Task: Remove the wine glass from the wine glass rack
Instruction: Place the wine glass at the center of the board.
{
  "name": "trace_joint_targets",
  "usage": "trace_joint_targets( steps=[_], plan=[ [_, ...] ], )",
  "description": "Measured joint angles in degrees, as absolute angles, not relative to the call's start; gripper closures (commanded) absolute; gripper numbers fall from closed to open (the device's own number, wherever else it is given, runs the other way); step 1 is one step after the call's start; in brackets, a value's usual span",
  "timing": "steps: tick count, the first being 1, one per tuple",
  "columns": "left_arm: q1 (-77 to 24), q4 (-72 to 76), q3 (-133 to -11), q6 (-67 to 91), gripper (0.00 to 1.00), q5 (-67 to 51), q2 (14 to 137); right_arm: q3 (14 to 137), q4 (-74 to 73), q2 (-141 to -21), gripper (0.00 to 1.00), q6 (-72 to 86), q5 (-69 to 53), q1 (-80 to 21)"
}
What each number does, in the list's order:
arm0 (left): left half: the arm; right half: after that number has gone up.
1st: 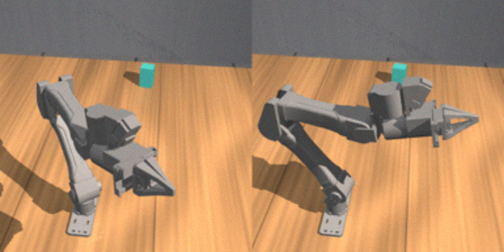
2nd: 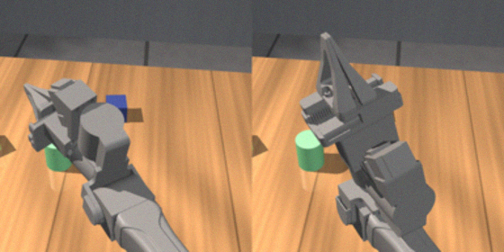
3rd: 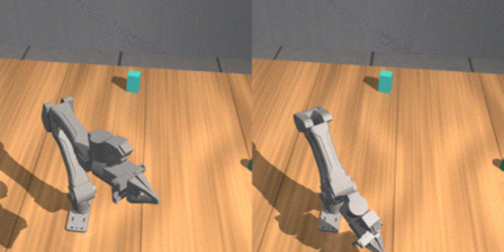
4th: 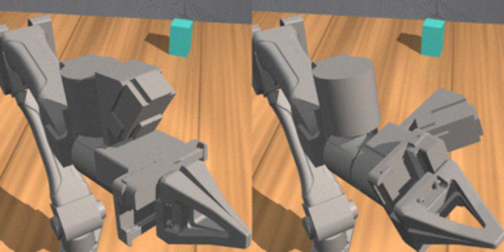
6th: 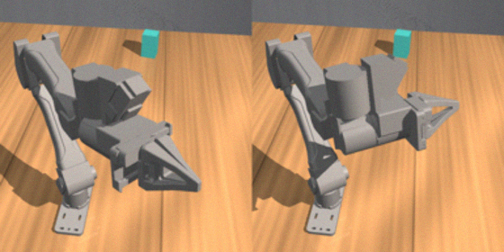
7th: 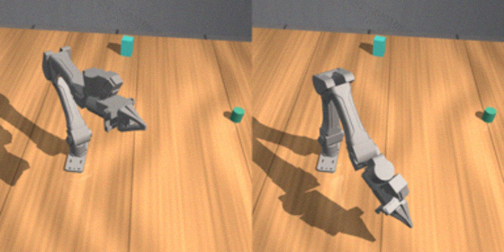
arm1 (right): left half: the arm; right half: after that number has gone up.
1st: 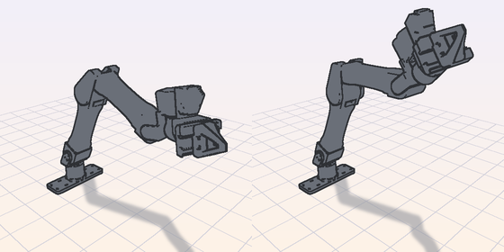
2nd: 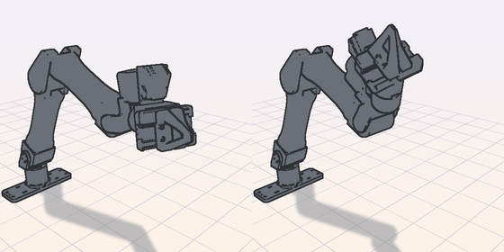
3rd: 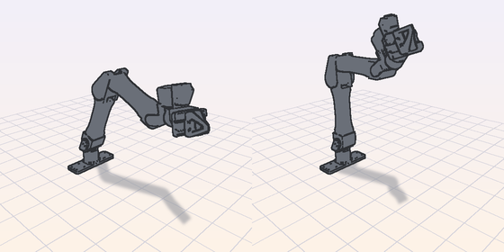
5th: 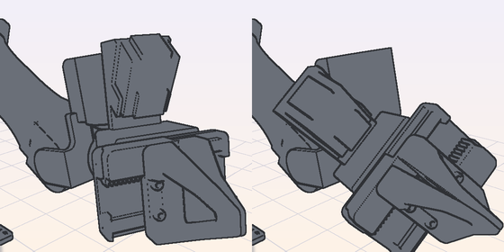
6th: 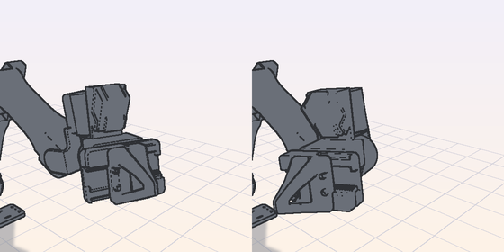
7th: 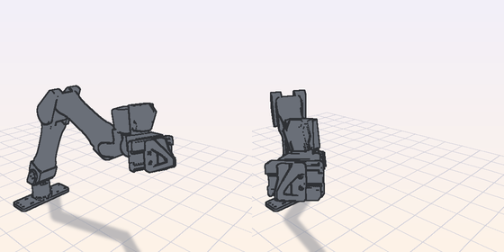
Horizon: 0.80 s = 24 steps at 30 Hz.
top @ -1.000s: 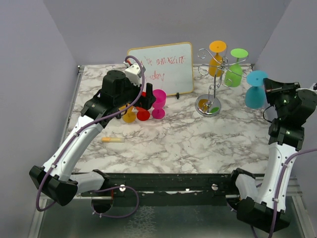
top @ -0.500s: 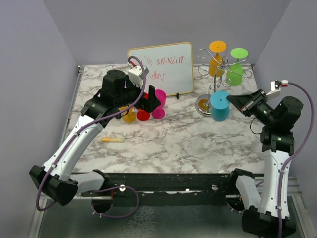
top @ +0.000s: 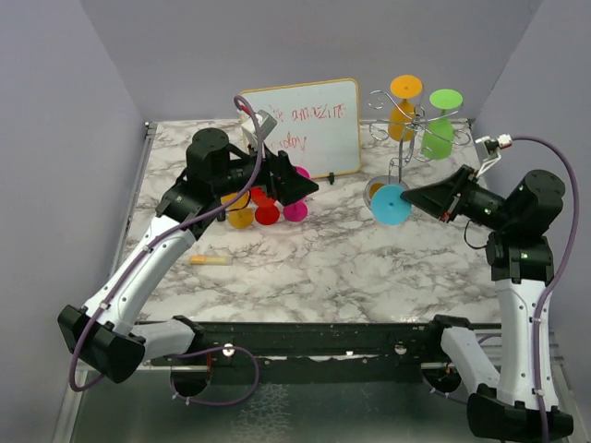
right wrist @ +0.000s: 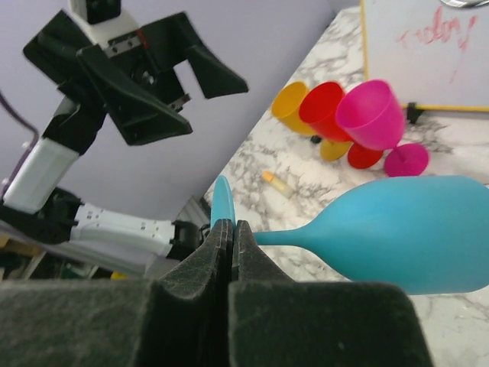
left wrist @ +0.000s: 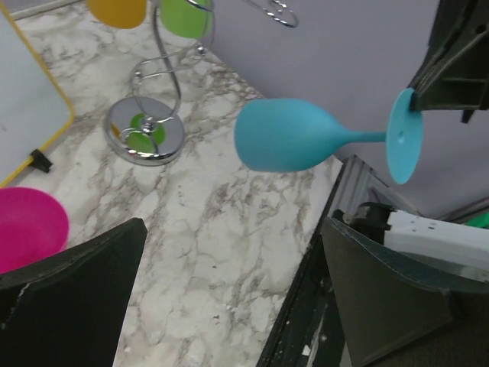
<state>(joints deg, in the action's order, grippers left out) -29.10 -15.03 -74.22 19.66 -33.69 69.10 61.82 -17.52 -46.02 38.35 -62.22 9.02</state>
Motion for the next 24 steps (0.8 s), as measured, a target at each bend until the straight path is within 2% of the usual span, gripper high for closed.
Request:
trace_joint_targets(
  steps=[5, 11, 14, 24],
  plan=[
    [-30.37, -7.57, -72.29, 24.60, 0.01, -42.06, 70.74, 61.04, -18.39, -47.16, 0.99, 37.41, -62.33, 0.58],
    [-35.55, -5.41, -72.84, 25.52, 0.01, -46.87, 73.80, 61.93, -20.82, -54.00, 0.99, 32.91, -48.05, -24.51],
    [-35.75, -8.21, -74.02, 23.51, 0.01, -46.85, 73.82, 62.76, -20.49, -58.87, 0.99, 31.22, -41.32, -33.52],
    [-35.59, -20.71, -77.25, 13.67, 0.04, -41.76, 71.61, 63.11, -15.97, -61.65, 0.99, 27.16, -30.22, -36.16]
  ],
)
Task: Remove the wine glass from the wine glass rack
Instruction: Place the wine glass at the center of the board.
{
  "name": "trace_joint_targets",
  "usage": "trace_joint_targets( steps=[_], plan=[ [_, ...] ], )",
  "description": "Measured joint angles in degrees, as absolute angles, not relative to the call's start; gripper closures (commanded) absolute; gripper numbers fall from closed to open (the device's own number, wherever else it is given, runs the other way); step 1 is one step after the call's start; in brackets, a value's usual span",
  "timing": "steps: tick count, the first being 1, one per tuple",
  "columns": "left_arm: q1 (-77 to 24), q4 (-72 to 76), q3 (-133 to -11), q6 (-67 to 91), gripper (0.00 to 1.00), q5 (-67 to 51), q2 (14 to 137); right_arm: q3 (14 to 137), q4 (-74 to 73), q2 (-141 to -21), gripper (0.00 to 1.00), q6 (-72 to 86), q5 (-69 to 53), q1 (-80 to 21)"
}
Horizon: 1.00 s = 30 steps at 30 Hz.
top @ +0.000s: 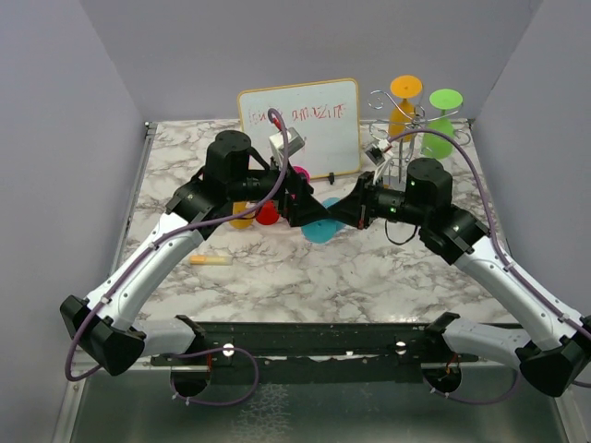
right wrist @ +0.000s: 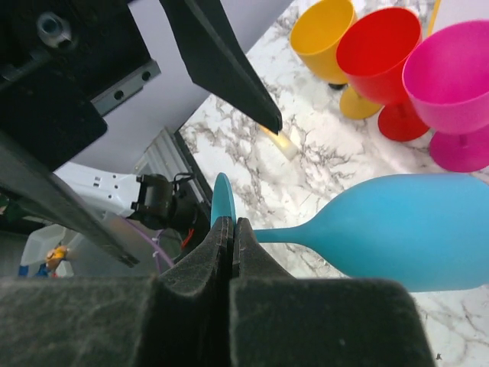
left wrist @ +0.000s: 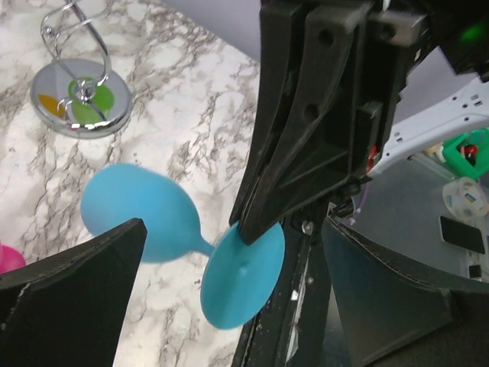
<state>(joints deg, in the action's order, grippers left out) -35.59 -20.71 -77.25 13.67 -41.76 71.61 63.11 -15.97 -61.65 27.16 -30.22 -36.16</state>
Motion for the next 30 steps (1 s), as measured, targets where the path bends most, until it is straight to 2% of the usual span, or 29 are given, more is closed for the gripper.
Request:
trace_joint_targets(
  steps=[6, 11, 20, 22, 30],
  plan=[
    [-35.20, -26.81, -77.28, 8.69, 0.17, -41.45, 71.48, 61.69, -10.87, -59.35, 0.99, 26.28, -28.58, -36.16],
    [-34.81, -29.26, -77.28, 5.85, 0.45, -42.81, 71.46, 60.66, -6.70, -58.43, 0.99, 25.50, -31.07, -36.16],
    [-32.84, -32.82, -79.11, 2.70, 0.85, -47.11, 71.42, 60.47, -6.00, -58.61, 0.99, 23.46, -33.45, -36.16],
    [-32.73, -32.95, -79.33, 2.42, 1.00, -47.97, 71.42, 60.36, -6.04, -58.59, 0.99, 23.00, -33.56, -36.16],
    [-32.51, -33.54, -79.75, 2.26, 1.00, -53.15, 72.10, 60.25, -7.07, -57.43, 0.84, 21.71, -33.82, -36.16]
  ],
)
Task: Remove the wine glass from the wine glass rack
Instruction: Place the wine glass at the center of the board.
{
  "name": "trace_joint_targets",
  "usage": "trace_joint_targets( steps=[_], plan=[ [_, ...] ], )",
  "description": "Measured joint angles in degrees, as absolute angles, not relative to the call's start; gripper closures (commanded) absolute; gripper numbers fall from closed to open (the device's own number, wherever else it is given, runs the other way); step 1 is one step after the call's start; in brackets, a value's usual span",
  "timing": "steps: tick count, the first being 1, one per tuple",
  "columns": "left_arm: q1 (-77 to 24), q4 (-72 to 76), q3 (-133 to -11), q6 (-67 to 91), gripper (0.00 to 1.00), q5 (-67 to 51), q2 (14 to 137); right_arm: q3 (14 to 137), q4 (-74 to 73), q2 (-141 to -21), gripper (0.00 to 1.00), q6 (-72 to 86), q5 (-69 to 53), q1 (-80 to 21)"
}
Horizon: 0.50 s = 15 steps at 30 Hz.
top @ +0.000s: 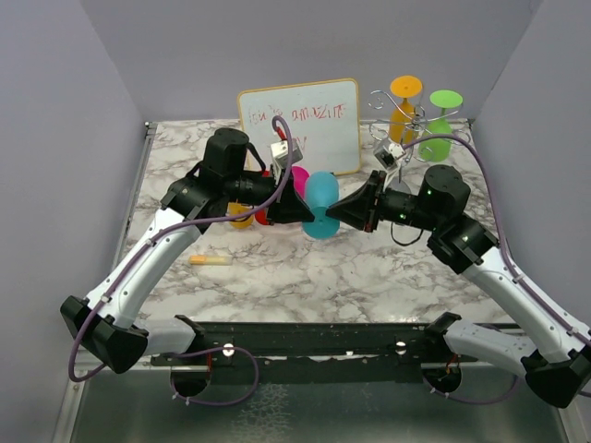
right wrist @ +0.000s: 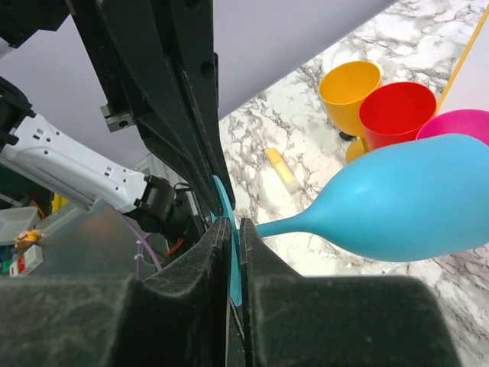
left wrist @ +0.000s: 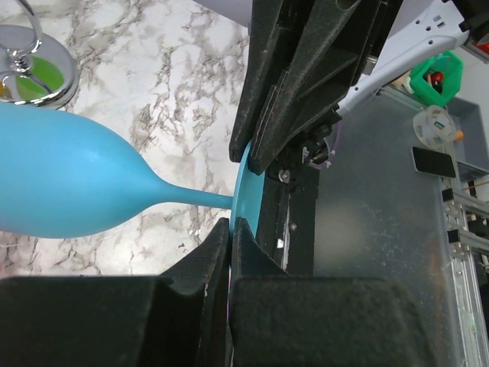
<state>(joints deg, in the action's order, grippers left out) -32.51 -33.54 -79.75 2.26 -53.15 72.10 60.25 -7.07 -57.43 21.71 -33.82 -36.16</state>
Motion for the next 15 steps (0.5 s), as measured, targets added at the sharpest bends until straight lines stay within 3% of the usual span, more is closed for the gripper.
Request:
trace_joint_targets(
  steps=[5, 9, 15],
  plan=[
    [-32.58, -33.61, -80.03, 1.74, 1.00, -54.63, 72.44, 60.27, -9.19, -55.86, 0.66, 20.21, -34.30, -36.16],
    [-32.58, -33.52, -80.03, 0.32, 1.00, -55.13, 72.44, 60.60, -11.62, -55.83, 0.62, 18.55, -37.06, -36.16],
    [-32.58, -32.62, -80.03, -0.21, 1.00, -56.53, 72.44, 60.62, -14.52, -56.29, 0.92, 16.36, -39.31, -36.16]
  ],
)
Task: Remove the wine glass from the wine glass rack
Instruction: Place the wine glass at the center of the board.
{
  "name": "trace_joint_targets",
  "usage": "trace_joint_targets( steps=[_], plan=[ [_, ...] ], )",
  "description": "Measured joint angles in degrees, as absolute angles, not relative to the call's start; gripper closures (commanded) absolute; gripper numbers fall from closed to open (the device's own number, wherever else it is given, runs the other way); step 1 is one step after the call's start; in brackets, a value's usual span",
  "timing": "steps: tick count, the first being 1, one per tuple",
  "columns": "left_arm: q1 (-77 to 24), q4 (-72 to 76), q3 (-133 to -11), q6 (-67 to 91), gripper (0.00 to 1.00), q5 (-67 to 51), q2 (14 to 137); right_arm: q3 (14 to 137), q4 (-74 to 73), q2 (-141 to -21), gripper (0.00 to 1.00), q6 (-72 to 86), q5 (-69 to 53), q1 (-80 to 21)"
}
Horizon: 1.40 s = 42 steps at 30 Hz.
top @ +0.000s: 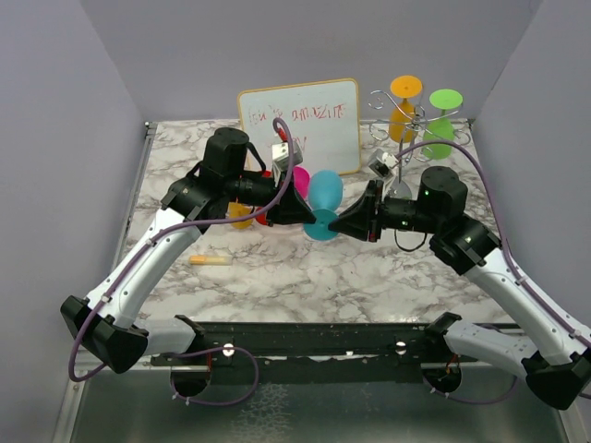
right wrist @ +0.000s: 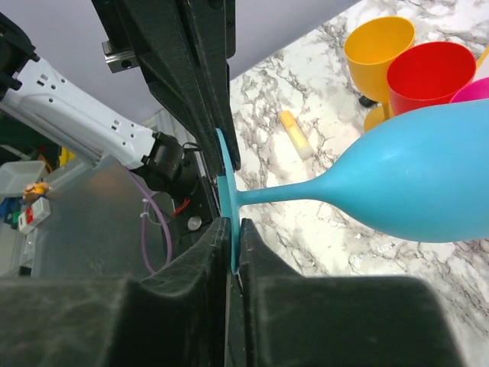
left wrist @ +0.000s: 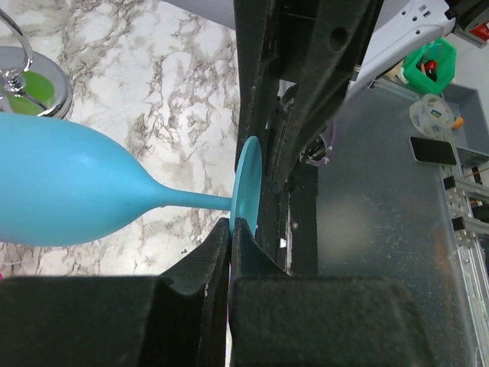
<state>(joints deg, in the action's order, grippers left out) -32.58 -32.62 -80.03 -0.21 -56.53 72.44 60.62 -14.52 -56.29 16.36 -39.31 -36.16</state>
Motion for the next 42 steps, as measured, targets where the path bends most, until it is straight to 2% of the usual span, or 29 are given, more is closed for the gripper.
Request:
trace_joint_targets(
  steps=[3, 8, 9, 10, 11, 13, 18, 24, 34, 37, 42],
  plan=[
    [-32.58, -32.34, -80.03, -0.19, 1.00, -57.25, 72.44, 60.31, -14.37, -56.21, 0.99, 15.88, -39.29, -36.05],
    [-32.64, -32.32, -79.96, -0.10, 1.00, -57.34, 72.44, 57.95, -11.49, -55.05, 0.99, 15.33, -39.07, -36.03],
    [-32.64, -32.29, -79.96, -0.10, 0.92, -57.34, 72.44, 57.54, -10.81, -54.83, 0.99, 15.33, -39.07, -36.03],
    [-32.64, -32.21, -79.96, 0.10, 0.70, -57.28, 72.44, 57.10, -10.13, -54.65, 0.99, 15.31, -39.09, -36.03],
    [-32.64, -32.18, -79.96, 0.23, 0.55, -57.21, 72.44, 56.66, -9.43, -54.52, 0.99, 15.31, -39.11, -36.03],
    [-32.64, -31.79, -79.96, 0.97, 0.40, -56.66, 72.44, 55.86, -8.60, -54.37, 0.99, 14.90, -39.53, -36.03],
    [-32.47, -30.92, -79.96, 2.33, 0.40, -55.29, 72.47, 55.22, -9.17, -54.28, 0.99, 11.14, -40.34, -36.05],
    [-32.34, -30.85, -80.05, 2.79, 0.21, -53.21, 72.44, 53.21, -10.41, -52.03, 0.99, -2.42, -41.82, -36.05],
    [-28.10, -30.70, -81.23, 5.80, 0.14, -40.36, 71.24, 50.78, -18.26, -52.34, 0.99, -26.06, -43.42, -36.05],
    [-26.28, -30.35, -82.00, 7.18, 0.08, -38.96, 71.26, 50.78, -20.56, -52.40, 0.99, -31.18, -44.29, -36.05],
    [-24.80, -29.93, -84.36, 9.56, 0.08, -42.94, 74.17, 50.48, -21.80, -52.25, 0.99, -37.41, -49.04, -36.05]
  ],
)
